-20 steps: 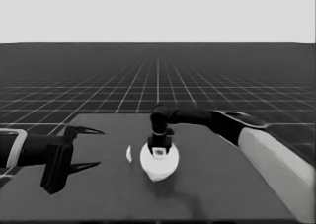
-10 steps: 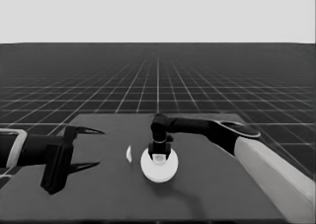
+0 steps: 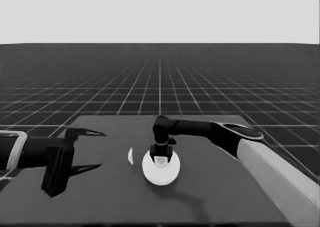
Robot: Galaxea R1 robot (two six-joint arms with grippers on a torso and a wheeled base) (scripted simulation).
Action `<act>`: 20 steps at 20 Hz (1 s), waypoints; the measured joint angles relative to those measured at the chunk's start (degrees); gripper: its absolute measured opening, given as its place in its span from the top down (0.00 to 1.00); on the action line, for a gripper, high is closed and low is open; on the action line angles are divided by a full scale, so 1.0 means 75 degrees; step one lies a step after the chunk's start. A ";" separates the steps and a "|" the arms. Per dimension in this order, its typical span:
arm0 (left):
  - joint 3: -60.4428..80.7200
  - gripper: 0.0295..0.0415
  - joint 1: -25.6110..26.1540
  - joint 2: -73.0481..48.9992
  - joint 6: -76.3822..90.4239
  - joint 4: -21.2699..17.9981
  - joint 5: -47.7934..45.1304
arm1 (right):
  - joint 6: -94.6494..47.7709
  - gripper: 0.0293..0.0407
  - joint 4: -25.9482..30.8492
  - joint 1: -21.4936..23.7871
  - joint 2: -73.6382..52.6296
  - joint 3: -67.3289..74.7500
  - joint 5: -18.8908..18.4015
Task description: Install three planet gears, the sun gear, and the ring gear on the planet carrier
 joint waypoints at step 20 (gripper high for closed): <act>0.0000 0.25 0.0000 0.0000 0.0000 0.0000 0.0000 | 0.1335 0.51 -0.0006 -0.0104 -0.0019 -0.0024 -0.0004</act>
